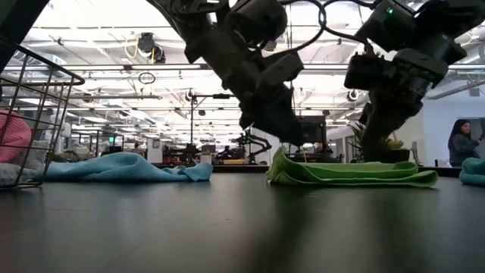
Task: Fold microfiber towels
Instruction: Put the folded green microfiber cloth into the wire basket
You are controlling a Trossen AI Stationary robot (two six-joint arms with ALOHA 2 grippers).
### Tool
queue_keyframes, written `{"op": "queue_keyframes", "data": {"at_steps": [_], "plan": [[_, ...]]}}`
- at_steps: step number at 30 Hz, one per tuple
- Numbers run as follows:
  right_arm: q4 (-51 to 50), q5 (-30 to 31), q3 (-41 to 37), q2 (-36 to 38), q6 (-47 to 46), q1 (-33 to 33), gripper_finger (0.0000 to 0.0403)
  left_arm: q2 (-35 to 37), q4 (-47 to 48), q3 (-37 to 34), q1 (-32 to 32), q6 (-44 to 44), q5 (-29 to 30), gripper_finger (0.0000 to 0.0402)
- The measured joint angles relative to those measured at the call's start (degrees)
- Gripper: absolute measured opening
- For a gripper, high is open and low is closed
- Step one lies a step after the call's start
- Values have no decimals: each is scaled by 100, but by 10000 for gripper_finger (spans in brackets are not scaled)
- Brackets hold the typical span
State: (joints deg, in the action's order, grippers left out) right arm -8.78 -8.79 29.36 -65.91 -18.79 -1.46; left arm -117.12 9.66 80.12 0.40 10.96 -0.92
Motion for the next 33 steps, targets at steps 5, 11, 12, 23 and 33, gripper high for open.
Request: {"op": "queue_keyframes", "data": {"at_steps": [5, 11, 12, 23, 33], "plan": [[-77, 11, -7, -37, 4, -54, 0, 0, 84, 0, 0, -75, 178, 49], [-30, 195, -4, -35, 73, -162, 0, 0, 337, 0, 0, 64, 263, 49], [-27, 280, -4, -33, 93, -177, 0, 0, 347, 0, 0, 100, 297, 49], [21, 848, -4, -33, 237, -475, 0, -166, -221, -2, -2, 479, 744, 48], [-233, 865, -93, -44, 119, -762, 0, -551, 78, 2, 236, 673, 355, 48]]}}
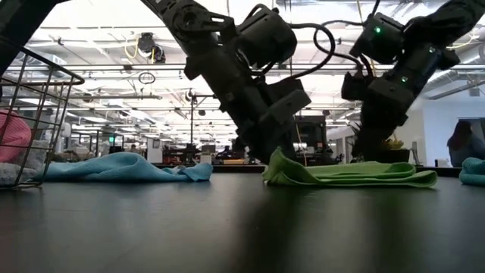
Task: Fold microfiber towels
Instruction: Put the folded green microfiber cloth into the wire basket
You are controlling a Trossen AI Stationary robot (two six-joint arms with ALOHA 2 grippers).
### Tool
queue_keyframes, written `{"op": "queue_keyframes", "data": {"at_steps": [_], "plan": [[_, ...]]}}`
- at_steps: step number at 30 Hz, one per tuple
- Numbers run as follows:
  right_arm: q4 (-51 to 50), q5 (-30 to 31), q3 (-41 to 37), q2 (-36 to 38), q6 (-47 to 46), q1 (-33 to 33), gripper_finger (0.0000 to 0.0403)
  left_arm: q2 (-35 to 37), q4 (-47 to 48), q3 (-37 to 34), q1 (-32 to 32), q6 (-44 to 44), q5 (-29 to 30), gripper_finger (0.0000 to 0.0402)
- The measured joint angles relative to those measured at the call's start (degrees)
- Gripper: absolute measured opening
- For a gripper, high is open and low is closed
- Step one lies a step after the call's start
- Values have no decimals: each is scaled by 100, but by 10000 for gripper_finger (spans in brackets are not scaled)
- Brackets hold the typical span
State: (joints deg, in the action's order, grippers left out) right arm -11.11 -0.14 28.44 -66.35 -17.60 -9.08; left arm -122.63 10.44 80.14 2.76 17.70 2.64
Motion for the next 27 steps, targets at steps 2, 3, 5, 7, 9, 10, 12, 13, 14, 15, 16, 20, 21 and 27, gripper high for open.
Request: {"op": "queue_keyframes", "data": {"at_steps": [2, 3, 5, 7, 9, 10, 12, 13, 14, 15, 16, 20, 21, 27], "plan": [[28, -2, -119, -51, -131, 3, 0, 0, 26, 0, 0, 40, 0, 48], [24, -11, -203, -68, -188, 4, 0, 0, 30, 0, 0, 48, -1, 48], [152, -11, -382, -129, -303, 4, 0, 0, 24, 0, 0, 52, -5, 48], [382, -13, -590, -130, -438, 4, 0, 0, 15, 0, 0, 91, -6, 48], [782, -3, -784, -124, -548, 4, 0, 0, 17, 0, 0, 107, -15, 48], [936, 7, -875, -119, -608, 1, 0, 0, 17, 2, 0, 107, -15, 48], [1201, 13, -1020, -115, -711, -42, 0, 0, 31, 0, 0, 113, -57, 48], [1311, 38, -1093, -115, -721, -76, 0, 0, 39, 0, -1, 150, -142, 48], [1400, 107, -1150, -117, -725, -112, 0, 0, 56, 1, -4, 220, -278, 48], [1437, 144, -1169, -116, -723, -158, 0, 0, 91, 3, -5, 289, -419, 48], [1452, 146, -1183, -113, -712, -218, 0, 2, 135, 7, 6, 387, -581, 48], [1483, 107, -1186, -115, -554, -421, 0, 9, 323, 13, 70, 622, -915, 48], [1490, 92, -1186, -114, -517, -465, 0, 9, 341, 13, 70, 642, -955, 48], [1773, -437, -1201, -61, -599, -553, 0, 76, 312, -1, 22, 624, -921, 48]]}}
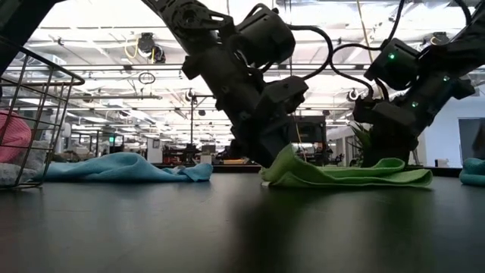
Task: Fold microfiber towels
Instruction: Put the folded green microfiber cloth into the wire basket
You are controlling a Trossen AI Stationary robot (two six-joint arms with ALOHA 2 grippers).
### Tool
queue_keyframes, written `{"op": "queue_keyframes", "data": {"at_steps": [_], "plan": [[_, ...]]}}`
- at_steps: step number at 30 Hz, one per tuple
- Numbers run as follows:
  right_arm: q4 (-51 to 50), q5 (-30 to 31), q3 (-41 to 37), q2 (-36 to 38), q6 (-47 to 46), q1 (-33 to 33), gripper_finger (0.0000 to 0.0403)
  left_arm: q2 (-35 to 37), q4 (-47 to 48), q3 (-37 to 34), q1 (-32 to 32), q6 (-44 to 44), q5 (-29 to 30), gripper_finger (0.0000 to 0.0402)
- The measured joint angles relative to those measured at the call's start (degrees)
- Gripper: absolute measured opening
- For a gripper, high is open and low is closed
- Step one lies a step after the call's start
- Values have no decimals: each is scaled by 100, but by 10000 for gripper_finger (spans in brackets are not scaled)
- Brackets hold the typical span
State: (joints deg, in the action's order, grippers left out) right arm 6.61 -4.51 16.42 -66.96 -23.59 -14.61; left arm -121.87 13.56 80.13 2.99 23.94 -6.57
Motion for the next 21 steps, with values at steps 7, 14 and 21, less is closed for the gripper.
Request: {"op": "queue_keyframes", "data": {"at_steps": [7, 14, 21], "plan": [[170, -323, 265, 299, -337, 247, 0, 475, -309, 11, -181, -257, 505, 48], [-728, -318, 568, 523, -205, 293, 1, 568, -40, 16, -409, -421, 824, 49], [-1614, -328, 1096, 543, 160, 295, 33, 569, 449, 1, -708, -505, 935, 49]]}}
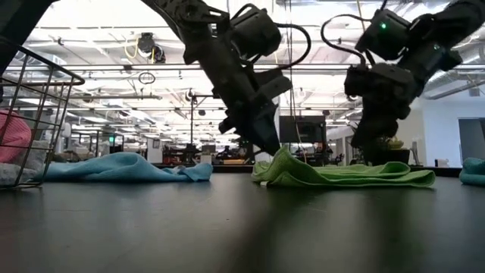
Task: Fold microfiber towels
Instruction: Put the folded green microfiber cloth into the wire basket
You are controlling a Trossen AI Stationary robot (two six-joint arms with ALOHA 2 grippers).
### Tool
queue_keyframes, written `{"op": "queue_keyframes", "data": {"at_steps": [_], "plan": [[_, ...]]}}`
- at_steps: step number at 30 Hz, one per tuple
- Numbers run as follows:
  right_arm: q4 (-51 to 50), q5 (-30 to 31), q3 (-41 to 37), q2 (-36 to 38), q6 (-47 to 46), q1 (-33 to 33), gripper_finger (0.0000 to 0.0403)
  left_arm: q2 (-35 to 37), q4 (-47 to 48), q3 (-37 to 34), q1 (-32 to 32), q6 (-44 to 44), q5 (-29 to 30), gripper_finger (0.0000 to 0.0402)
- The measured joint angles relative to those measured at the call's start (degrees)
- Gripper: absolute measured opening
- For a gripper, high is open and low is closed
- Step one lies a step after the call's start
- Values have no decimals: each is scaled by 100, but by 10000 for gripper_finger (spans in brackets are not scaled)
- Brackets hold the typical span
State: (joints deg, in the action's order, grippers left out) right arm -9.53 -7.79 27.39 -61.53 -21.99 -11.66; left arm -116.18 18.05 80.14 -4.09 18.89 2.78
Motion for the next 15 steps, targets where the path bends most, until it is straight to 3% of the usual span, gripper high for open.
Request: {"op": "queue_keyframes", "data": {"at_steps": [7, 15], "plan": [[-56, -21, 527, 20, 23, 0, 77, 0, 181, 1, -218, -337, -128, 55], [-60, -299, 875, 92, 27, 2, 106, -44, 161, 2, -350, -726, -902, 119]]}}
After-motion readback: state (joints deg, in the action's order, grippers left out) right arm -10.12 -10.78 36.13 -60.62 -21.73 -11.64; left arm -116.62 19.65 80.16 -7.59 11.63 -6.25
